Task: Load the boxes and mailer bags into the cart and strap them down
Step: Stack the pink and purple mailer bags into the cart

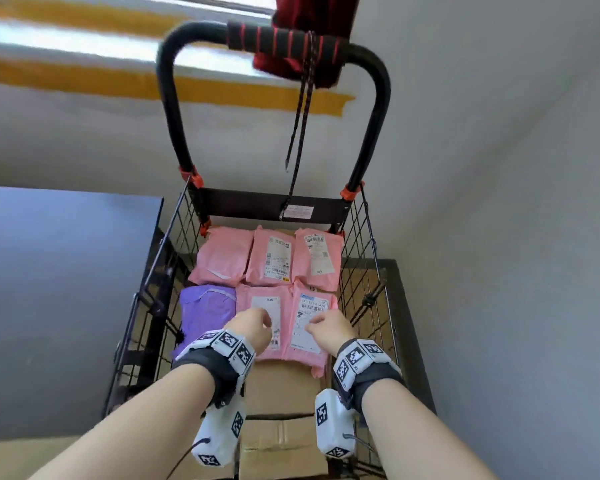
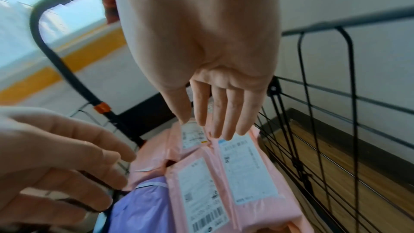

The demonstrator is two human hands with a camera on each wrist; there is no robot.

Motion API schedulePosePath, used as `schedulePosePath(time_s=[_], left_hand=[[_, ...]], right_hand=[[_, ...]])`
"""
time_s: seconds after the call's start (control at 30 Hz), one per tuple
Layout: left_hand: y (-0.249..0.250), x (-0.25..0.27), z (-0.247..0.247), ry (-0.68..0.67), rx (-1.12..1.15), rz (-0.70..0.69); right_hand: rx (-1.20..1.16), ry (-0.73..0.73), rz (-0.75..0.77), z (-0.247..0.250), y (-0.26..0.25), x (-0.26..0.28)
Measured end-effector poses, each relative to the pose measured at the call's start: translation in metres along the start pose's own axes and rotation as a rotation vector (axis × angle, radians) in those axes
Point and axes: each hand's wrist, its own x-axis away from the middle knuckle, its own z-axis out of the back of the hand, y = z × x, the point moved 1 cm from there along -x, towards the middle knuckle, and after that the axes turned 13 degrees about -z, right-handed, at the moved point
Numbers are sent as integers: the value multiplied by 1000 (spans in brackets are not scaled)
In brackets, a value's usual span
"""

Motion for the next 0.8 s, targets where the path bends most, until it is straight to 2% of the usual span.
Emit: schedulePosePath(time_s=[0.17, 0.37, 0.63, 0.8], left_hand=[[-2, 85, 47, 152, -117, -3], [-15, 189, 92, 213, -217, 99], [-48, 280, 147, 335, -248, 235], [-97, 332, 187, 424, -238, 315]], right_hand=[[180, 40, 222, 0, -25, 67], [406, 89, 423, -13, -57, 145], [474, 95, 579, -42, -121, 218], [505, 82, 648, -81, -177, 259]])
